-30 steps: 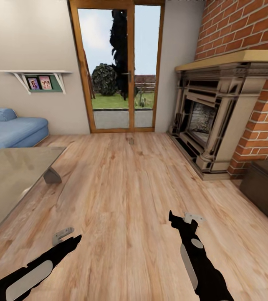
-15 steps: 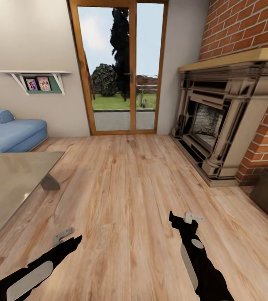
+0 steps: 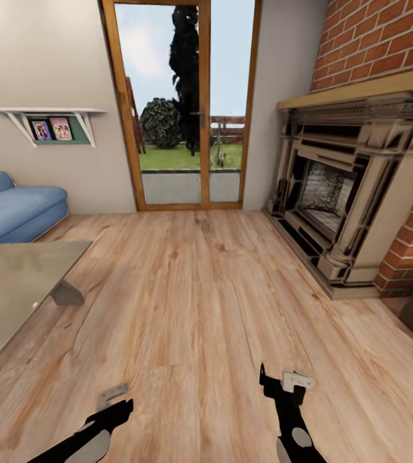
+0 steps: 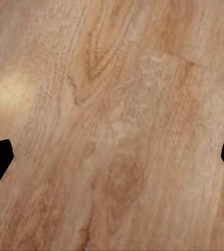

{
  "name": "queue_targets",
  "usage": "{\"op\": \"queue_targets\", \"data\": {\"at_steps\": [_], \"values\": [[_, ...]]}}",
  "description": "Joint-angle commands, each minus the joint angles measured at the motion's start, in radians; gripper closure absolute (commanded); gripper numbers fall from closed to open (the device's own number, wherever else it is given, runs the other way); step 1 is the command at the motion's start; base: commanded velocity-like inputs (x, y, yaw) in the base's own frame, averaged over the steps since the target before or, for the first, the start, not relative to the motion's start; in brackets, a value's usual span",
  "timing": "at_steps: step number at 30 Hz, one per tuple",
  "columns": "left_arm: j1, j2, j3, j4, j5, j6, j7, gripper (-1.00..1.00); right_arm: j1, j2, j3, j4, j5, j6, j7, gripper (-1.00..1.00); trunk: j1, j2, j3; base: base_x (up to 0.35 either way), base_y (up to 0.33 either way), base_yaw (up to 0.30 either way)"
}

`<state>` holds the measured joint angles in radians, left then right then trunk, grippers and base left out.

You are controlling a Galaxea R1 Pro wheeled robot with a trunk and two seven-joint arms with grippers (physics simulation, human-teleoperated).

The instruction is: Place each of the two pumpkins and all three candles from the living room inside a cabinet in the living room (use any cabinet), then make sure every cabinet is closed, and position the cauldron so it is next to a table in the living room.

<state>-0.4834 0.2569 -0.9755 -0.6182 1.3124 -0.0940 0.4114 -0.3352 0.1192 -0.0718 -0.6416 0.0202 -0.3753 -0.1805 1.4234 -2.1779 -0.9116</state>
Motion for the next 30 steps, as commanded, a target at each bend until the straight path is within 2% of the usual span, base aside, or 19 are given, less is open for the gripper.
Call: {"op": "queue_targets", "data": {"at_steps": [1, 6, 8, 11, 12, 15, 17, 30], "values": [[-0.002, 0.001, -0.009, 0.018, 0.011, -0.022, 0.005, -1.00, -0.001, -0.003, -0.003, 0.045, 0.004, -0.027, -0.001, -1.00, 0.000, 0.000, -0.001, 0.339, 0.000, 0.000], [-0.001, -0.009, -0.012, 0.120, 0.011, -0.105, 0.001, -1.00, -0.001, -0.036, -0.002, 0.217, 0.001, -0.134, 0.000, -1.00, 0.000, 0.000, -0.001, 0.339, 0.000, 0.000], [-0.001, -0.035, -0.012, 0.182, 0.011, -0.146, -0.001, -1.00, -0.001, -0.047, -0.002, 0.263, 0.000, -0.203, 0.001, -1.00, 0.000, 0.000, -0.001, 0.339, 0.000, 0.000], [-0.001, -0.070, -0.012, 0.235, 0.010, -0.176, -0.002, -1.00, 0.000, -0.050, -0.001, 0.306, 0.001, -0.223, 0.001, -1.00, 0.000, 0.000, -0.001, 0.339, 0.000, 0.000], [-0.001, -0.134, -0.013, 0.362, 0.007, -0.358, -0.005, -1.00, -0.001, -0.052, 0.000, 0.395, 0.002, -0.234, 0.001, -1.00, 0.000, 0.000, -0.001, 0.339, 0.000, 0.000], [0.000, -0.156, -0.013, 0.389, -0.003, -0.429, -0.006, -1.00, -0.001, -0.051, 0.000, 0.404, 0.003, -0.235, 0.001, -1.00, 0.000, 0.000, -0.001, 0.339, 0.000, 0.000], [0.009, -0.165, -0.013, 0.400, -0.032, -0.490, -0.006, -1.00, -0.001, -0.051, 0.002, 0.408, 0.004, -0.236, 0.002, -1.00, 0.000, 0.000, -0.001, 0.339, 0.000, 0.000], [0.012, -0.168, -0.012, 0.403, -0.040, -0.500, -0.006, -1.00, -0.001, -0.051, 0.001, 0.407, 0.004, -0.237, 0.001, -1.00, 0.000, 0.000, -0.001, 0.339, 0.000, 0.000]]}}
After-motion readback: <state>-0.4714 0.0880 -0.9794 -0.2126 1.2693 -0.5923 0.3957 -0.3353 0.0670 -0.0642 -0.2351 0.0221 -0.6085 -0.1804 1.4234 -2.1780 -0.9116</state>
